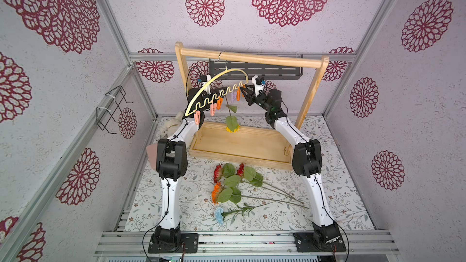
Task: Dry the flowers on a clothes hanger
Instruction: Open the clamp at the hanger.
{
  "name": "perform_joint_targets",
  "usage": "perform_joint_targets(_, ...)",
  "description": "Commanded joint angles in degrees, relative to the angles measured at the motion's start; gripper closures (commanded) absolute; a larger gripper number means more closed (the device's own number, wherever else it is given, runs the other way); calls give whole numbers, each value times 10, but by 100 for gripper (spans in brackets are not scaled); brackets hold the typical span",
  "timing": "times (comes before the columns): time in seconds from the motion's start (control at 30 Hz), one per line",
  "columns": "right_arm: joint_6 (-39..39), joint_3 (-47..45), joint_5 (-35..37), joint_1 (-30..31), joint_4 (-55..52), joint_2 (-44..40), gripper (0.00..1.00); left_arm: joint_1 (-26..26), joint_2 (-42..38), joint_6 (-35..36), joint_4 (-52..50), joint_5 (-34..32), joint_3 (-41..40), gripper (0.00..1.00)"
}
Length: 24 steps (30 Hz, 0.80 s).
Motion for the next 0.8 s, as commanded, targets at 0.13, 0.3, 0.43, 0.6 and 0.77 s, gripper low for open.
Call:
perform_joint_targets(0.13,-1,19,-20,-3,-9,-32,76,13,-11,-37,36,-10,8,82)
perform_joint_targets(0.3,2,18,-28,-3,-25,-43,76,8,-20,-108,65,-50,-12,84)
perform_joint_targets(0.43,10,17,-33,-3,-38,-53,76,6,-28,-155,92,-74,-36,84)
perform_joint_targets(0.6,43,16,-50,-3,-33,-62,76,1,-28,-176,109,-90,-55,84)
perform_joint_targets(0.77,68,15,-74,0,-22,-65,76,-5,-10,-231,147,-101,-47,85)
